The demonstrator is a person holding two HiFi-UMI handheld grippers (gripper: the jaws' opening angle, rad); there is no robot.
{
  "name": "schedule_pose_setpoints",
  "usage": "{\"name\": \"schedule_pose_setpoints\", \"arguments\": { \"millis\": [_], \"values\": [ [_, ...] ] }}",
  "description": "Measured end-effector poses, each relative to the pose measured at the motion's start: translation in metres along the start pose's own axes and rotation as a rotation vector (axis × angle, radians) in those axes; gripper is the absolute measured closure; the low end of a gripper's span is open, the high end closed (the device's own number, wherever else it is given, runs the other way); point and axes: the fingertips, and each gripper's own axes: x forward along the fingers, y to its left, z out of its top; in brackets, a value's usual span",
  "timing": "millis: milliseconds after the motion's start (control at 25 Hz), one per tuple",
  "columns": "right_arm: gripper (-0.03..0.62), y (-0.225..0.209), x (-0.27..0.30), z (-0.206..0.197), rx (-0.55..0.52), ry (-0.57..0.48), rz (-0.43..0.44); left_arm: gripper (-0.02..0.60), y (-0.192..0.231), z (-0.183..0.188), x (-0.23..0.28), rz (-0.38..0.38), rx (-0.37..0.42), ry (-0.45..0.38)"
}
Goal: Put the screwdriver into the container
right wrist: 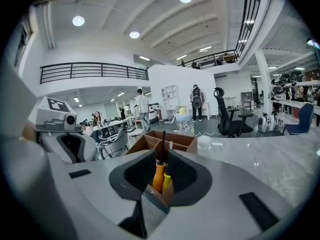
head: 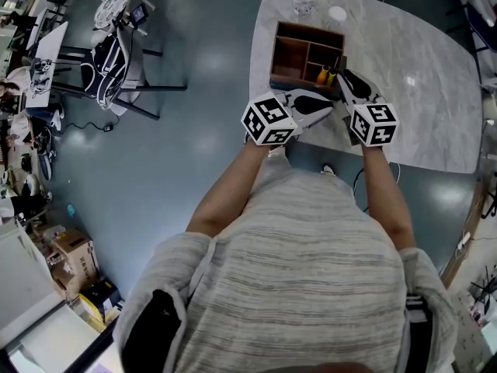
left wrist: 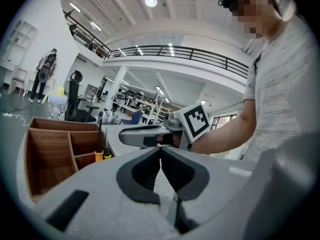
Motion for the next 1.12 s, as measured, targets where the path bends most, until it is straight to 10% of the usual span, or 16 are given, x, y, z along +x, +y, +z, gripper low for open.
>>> {"name": "schedule_pose_setpoints", "arguments": {
  "millis": [1120],
  "values": [
    [0.58,0.056,-0.045,0.025,0.044,-0.112,0.146,0.563,0.024,0.002,-0.016,0.019,-0.006,-0.024]
  ]
}}
